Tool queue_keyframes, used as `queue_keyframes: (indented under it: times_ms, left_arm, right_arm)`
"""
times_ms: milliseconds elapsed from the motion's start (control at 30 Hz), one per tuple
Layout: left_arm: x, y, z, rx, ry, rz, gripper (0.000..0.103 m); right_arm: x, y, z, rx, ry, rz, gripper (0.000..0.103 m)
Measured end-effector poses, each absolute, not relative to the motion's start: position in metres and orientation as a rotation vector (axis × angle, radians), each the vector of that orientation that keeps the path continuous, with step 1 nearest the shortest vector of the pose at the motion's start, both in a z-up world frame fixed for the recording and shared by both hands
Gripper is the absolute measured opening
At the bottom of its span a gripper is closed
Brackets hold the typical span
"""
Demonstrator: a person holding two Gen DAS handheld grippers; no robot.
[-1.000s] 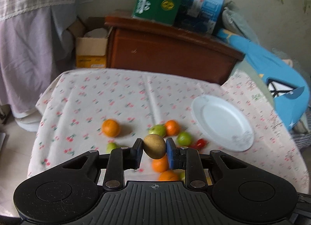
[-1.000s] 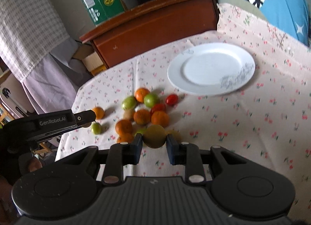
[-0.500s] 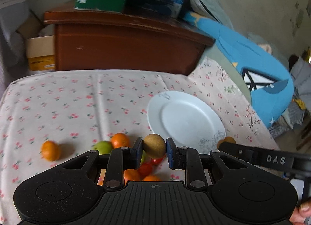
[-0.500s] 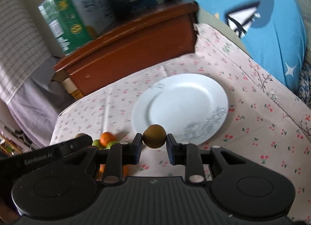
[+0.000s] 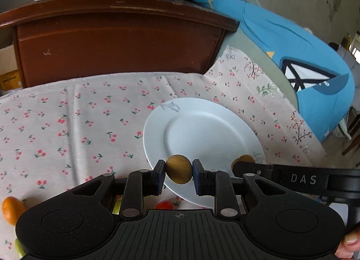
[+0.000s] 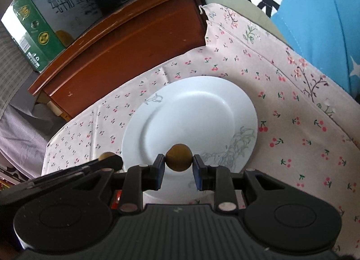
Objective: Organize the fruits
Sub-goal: 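Carry both brown fruits onto the white plate and open both grippers, then withdraw both grippers from the plate back toward the fruit pile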
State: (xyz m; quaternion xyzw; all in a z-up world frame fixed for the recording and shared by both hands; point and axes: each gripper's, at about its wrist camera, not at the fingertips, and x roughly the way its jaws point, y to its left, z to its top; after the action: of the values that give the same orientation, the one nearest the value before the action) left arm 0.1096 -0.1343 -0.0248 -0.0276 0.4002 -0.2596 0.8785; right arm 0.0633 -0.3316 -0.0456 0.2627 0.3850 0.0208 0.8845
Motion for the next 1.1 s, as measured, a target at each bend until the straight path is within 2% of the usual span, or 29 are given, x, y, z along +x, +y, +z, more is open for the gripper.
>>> queue_keyframes:
  times_ms: [300,400,567,633,900,1100]
  left_arm:
    - [0.114,-0.144,-0.035,-0.046,0.841,-0.558,0.026]
    - [0.114,-0.143,-0.034,-0.053,0.838,-0.54,0.031]
    - [0.115,-0.136,-0.031,-0.051,0.817,-0.505,0.034]
    - [0.116,-0.134,-0.032,-0.041,0.817,-0.482,0.039]
    - [0.117,-0.13,-0.037,-0.003,0.834,-0.417,0.039]
    - [0.114,-0.127,-0.036,-0.007,0.843,-0.385,0.042]
  right_arm:
    - [0.076,-0.335,-0.057,0.563,0.83,0.028,0.032]
    - [0.077,-0.339,-0.054,0.569,0.811,0.017,0.034]
    - [0.078,-0.354,-0.051,0.556,0.77,-0.117,0.039]
    - [0.079,-0.361,-0.051,0.518,0.764,-0.209,0.043]
    - [0.089,-0.377,-0.075,0.559,0.832,-0.268,0.046]
    - [0.096,-0.363,-0.073,0.531,0.834,-0.209,0.052]
